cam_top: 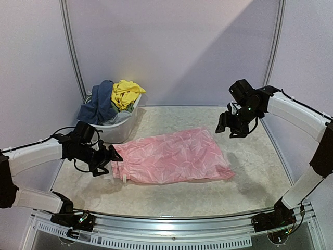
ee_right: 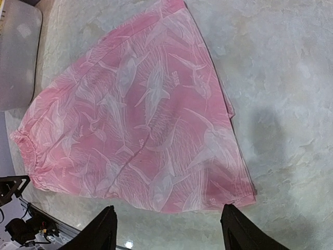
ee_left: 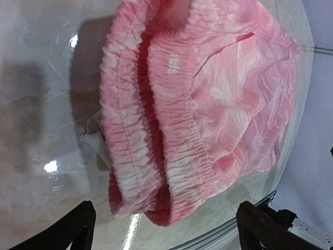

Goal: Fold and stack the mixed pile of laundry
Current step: Pick up the rectangle-folded shorts from the center of the board.

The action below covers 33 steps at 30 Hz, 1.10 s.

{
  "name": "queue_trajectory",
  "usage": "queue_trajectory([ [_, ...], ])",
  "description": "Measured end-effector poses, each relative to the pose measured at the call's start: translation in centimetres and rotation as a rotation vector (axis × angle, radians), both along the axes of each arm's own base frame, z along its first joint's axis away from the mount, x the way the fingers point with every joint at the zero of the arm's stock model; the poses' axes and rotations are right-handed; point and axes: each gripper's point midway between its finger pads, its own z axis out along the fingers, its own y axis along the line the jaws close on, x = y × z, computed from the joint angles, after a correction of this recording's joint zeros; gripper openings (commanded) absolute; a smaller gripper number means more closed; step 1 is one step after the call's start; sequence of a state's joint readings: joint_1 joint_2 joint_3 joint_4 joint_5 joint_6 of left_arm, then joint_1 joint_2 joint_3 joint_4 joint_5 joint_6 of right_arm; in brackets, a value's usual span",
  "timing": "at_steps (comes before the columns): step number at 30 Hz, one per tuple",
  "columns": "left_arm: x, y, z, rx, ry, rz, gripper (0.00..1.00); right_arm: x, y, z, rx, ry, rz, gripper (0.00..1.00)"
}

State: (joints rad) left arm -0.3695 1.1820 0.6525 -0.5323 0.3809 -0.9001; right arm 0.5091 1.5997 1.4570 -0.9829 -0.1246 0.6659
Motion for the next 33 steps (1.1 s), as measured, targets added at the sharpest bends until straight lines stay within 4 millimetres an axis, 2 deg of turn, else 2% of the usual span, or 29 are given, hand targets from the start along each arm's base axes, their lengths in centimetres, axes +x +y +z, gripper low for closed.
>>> queue_trajectory([
  [7, 0.9, -0.9, -2.5, -0.02, 0.046, 0.001, 0.91, -3.2, -0.2, 2.0, 0.026, -0.052, -0.013, 0.86],
  [13, 1.0, -1.4, -5.0, -0.016, 0.108, -0.01, 0.83, -4.8, -0.9, 3.4, 0.042, -0.095, -0.034, 0.87],
  [18, 1.5, -1.9, -5.4, -0.033, 0.107, -0.013, 0.75, -5.6, -1.7, 4.0, 0.046, -0.11, -0.061, 0.87],
  [21, 1.8, -2.4, -5.6, -0.05, 0.1, -0.01, 0.63, -6.1, -2.1, 4.2, 0.046, -0.111, -0.069, 0.87],
  [26, 1.9, -3.6, -6.2, -0.07, 0.098, -0.021, 0.3, -6.8, -2.6, 4.3, 0.046, -0.103, -0.085, 0.87],
  [30, 1.7, -4.0, -6.4, -0.066, 0.106, -0.024, 0.14, -6.8, -2.7, 4.2, 0.043, -0.1, -0.088, 0.86],
  [33, 1.6, -3.9, -5.6, -0.044, 0.095, -0.027, 0.04, -6.9, -2.6, 4.2, 0.044, -0.1, -0.087, 0.83],
])
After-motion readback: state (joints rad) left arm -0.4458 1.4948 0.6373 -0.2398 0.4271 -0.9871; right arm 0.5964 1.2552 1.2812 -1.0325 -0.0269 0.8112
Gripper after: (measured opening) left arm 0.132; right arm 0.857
